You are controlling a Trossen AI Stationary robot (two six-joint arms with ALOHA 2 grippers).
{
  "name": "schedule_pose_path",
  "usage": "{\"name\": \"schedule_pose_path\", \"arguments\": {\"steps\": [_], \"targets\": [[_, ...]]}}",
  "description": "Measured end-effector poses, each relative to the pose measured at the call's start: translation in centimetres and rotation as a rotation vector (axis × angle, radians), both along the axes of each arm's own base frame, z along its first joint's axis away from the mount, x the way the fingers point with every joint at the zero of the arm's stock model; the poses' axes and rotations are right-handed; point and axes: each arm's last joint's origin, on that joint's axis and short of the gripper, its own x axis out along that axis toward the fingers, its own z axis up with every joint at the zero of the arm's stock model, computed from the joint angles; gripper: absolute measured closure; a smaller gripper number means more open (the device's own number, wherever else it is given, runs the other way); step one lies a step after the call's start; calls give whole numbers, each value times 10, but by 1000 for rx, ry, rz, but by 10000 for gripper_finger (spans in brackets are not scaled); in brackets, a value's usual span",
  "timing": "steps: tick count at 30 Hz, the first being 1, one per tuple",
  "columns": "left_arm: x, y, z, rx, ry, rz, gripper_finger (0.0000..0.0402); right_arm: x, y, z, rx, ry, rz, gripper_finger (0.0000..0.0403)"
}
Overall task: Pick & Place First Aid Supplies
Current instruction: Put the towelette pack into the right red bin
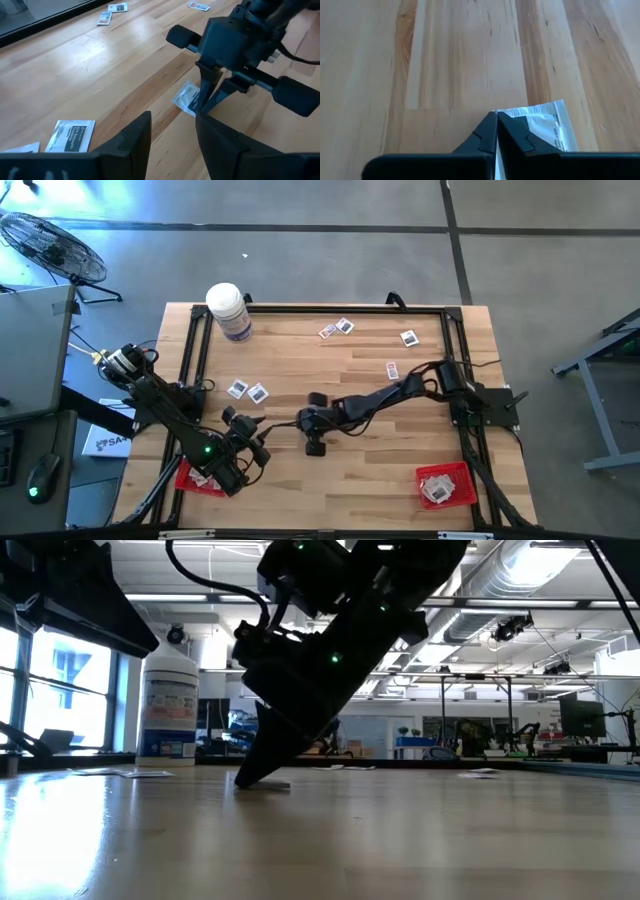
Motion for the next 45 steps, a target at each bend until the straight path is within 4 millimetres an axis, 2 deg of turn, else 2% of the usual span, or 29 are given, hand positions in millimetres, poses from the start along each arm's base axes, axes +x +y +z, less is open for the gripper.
{"name": "schedule_pose_path", "arguments": {"steps": [3,7,12,15,21,26,32,35,39,45], "targets": [[0,0,0,-4,0,0,250,-5,9,10,42,3,8,399],[0,0,0,-2,4,-4,250,-15,34,42,105,-44,49,400],[0,0,0,-3,3,-4,250,-41,68,75,141,-15,96,401],[0,-1,0,-4,1,-4,250,-62,88,95,166,20,94,401],[1,-1,1,5,-16,-1,250,-119,118,123,201,198,30,402],[1,-1,1,6,-24,0,250,-170,138,136,233,377,-108,402],[2,-1,2,20,-48,5,250,-233,164,137,192,605,-303,401],[2,-1,2,30,-72,10,250,-256,175,136,159,619,-377,402],[3,-1,3,38,-101,15,250,-273,183,126,133,562,-423,399],[4,-2,3,39,-112,17,250,-289,178,90,92,598,-483,402]]}}
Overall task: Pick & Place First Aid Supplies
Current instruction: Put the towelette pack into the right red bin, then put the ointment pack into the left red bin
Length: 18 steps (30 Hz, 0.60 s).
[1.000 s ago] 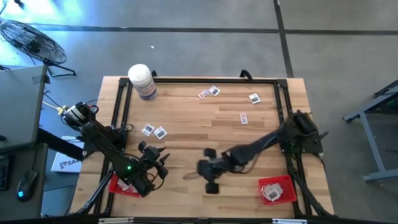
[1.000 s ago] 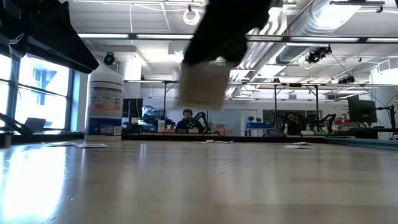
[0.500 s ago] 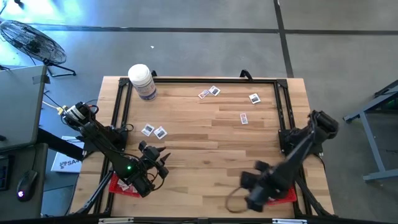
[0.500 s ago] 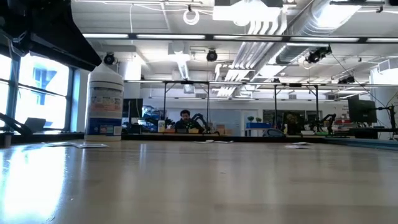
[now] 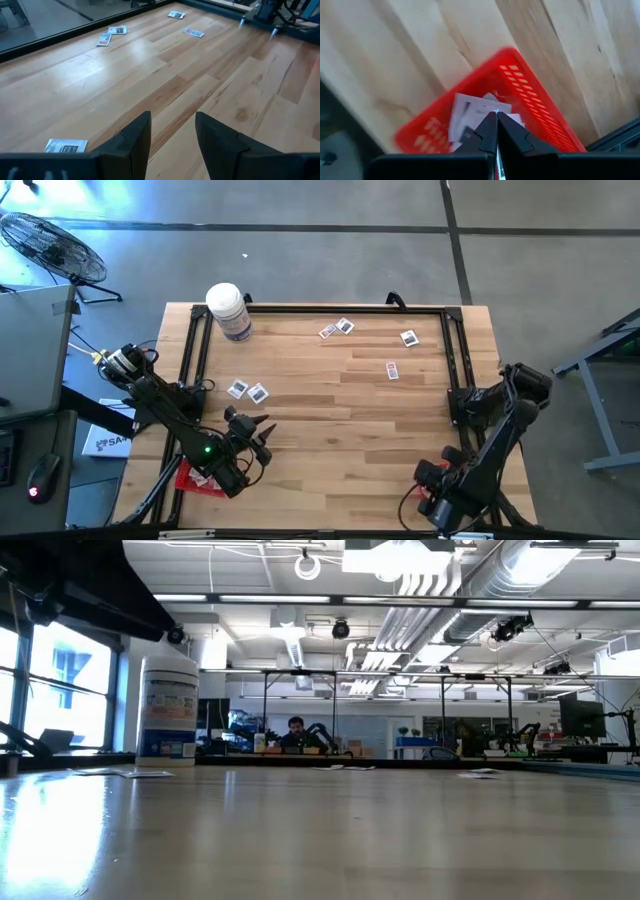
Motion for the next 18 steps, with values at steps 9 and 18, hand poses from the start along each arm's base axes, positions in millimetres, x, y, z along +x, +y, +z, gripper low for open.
{"name": "schedule_pose_path", "arguments": {"steps": [9,18], "targets": [[0,0,0,-9,13,-5,250,-1,-7,-27,100,121,-51,354],[0,-1,0,-1,20,-12,250,22,-7,14,124,138,-48,307]]}}
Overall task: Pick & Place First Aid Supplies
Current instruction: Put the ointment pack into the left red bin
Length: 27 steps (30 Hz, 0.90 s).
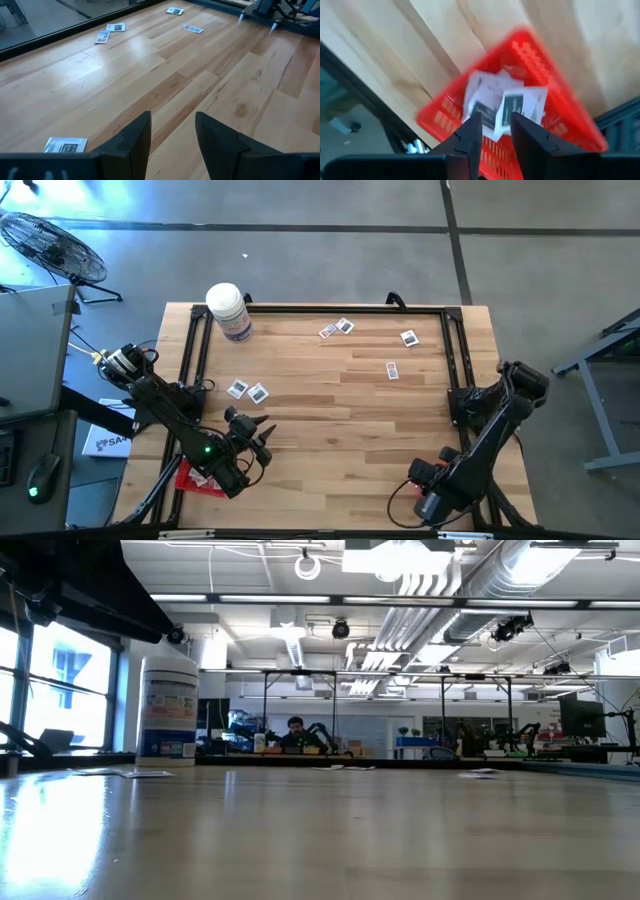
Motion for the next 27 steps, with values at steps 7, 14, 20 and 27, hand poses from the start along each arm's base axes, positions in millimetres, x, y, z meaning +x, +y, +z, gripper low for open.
{"name": "schedule_pose_path", "arguments": {"steps": [7,14,20,27], "targets": [[0,0,0,0,-1,0,250,32,-18,34,-190,-246,79,307],[0,0,0,0,0,0,250,74,-71,38,-328,-259,26,307],[0,0,0,-1,0,0,250,103,-146,25,-485,-186,-133,307],[0,0,0,-6,-3,0,250,107,-246,-40,-392,-68,-338,307]]}}
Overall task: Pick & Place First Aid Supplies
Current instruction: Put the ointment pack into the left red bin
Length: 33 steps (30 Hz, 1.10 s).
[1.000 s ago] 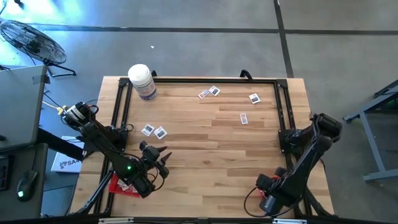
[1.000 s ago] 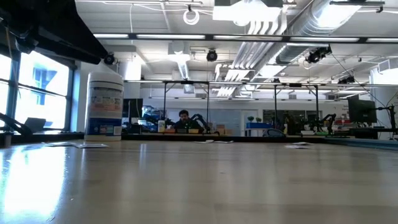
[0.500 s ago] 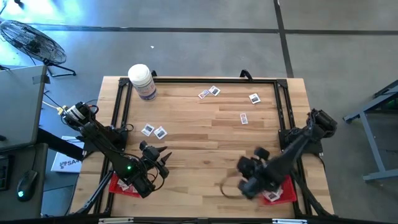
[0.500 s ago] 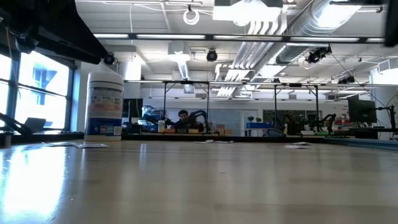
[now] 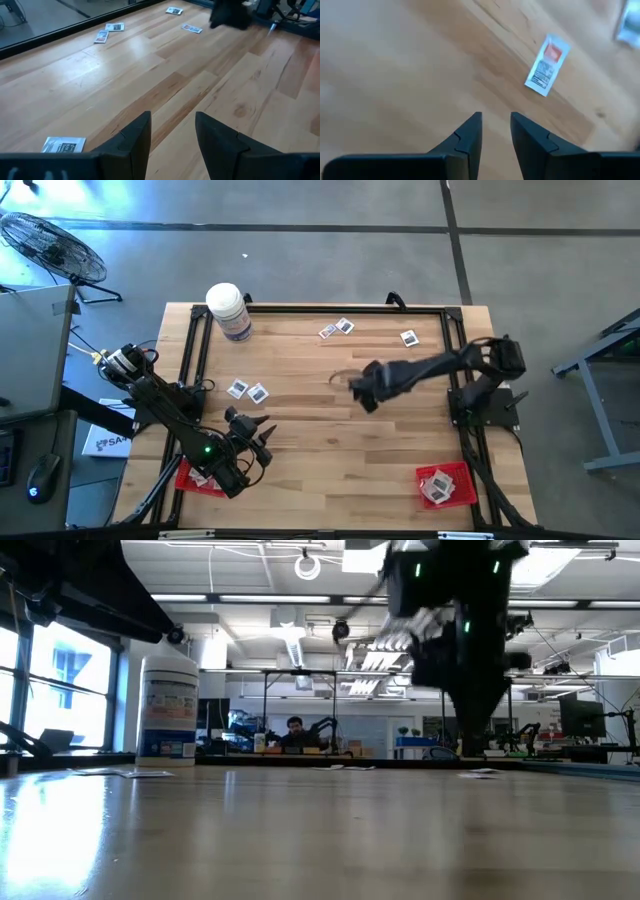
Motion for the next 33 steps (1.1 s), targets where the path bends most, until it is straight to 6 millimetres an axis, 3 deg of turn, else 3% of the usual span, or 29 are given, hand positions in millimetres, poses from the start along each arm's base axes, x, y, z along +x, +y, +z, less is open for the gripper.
{"name": "schedule_pose_path", "arguments": {"steps": [4,8,18,33], "targets": [[0,0,-1,-22,23,-7,250,-20,-44,-39,98,-32,-159,308],[0,-1,-1,-25,54,-22,250,-28,-58,-54,138,-102,-212,315],[0,-1,-1,-2,60,-32,250,-13,-68,-36,106,-118,-178,324],[0,-1,-1,-3,59,-32,250,-25,-92,-37,238,-115,-299,324]]}}
